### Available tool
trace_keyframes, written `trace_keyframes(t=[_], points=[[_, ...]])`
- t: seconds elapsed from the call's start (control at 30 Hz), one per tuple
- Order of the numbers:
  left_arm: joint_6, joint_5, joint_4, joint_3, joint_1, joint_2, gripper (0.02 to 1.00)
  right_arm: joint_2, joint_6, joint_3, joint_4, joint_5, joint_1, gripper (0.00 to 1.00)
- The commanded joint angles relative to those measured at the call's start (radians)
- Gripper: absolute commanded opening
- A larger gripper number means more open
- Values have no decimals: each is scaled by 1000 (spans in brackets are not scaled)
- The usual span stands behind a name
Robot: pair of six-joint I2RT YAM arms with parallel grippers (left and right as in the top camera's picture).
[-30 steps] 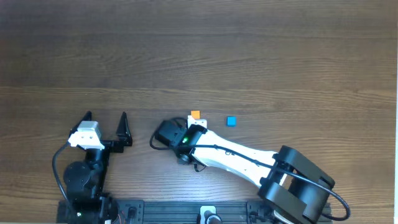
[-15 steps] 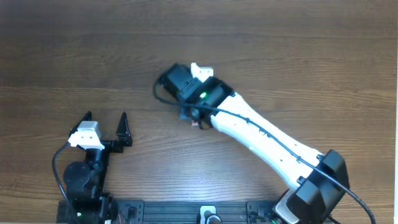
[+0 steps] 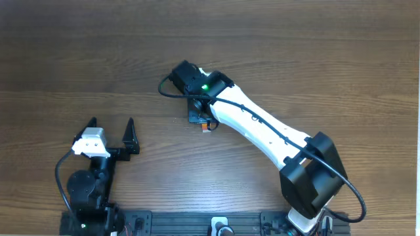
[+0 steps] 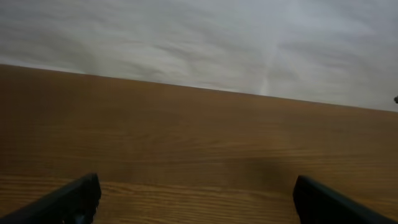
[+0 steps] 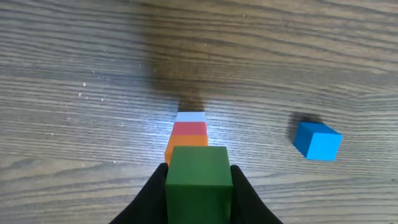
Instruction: Stack Cubes
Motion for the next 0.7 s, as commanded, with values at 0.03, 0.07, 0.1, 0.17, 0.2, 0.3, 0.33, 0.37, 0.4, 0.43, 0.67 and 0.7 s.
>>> trace_keyframes(t=[0.03,0.07,0.1,0.17,0.2,0.3,0.33,0.37,0.4,0.43,0.67,0.7], points=[[18,10,-1,-5,7,-4,1000,3,-10,22,-2,-37,-5,12],[18,10,-1,-5,7,-4,1000,3,-10,22,-4,-36,-3,12],[18,10,-1,-5,7,-4,1000,4,-10,22,-4,-35,-1,12],[18,10,-1,-5,7,-4,1000,8,-17,22,-5,-37,4,12],[18,10,-1,-5,7,-4,998,12,-16,22,-6,-39,5,9],[18,10,-1,-5,7,-4,998,27,-17,22,-5,-55,5,12],[18,10,-1,-5,7,-4,1000,31,-17,22,-5,-55,5,9],[18,10,-1,-5,7,-4,1000,35,-17,22,-4,-55,5,12],[18,10,-1,-5,7,-4,1000,36,-16,22,-3,-55,5,12],[18,10,-1,-5,7,-4,1000,37,-16,22,-2,-55,5,12],[18,10,-1,-5,7,-4,1000,37,-16,22,-3,-63,5,12],[18,10,-1,-5,7,-4,1000,37,-16,22,-3,-67,5,12]])
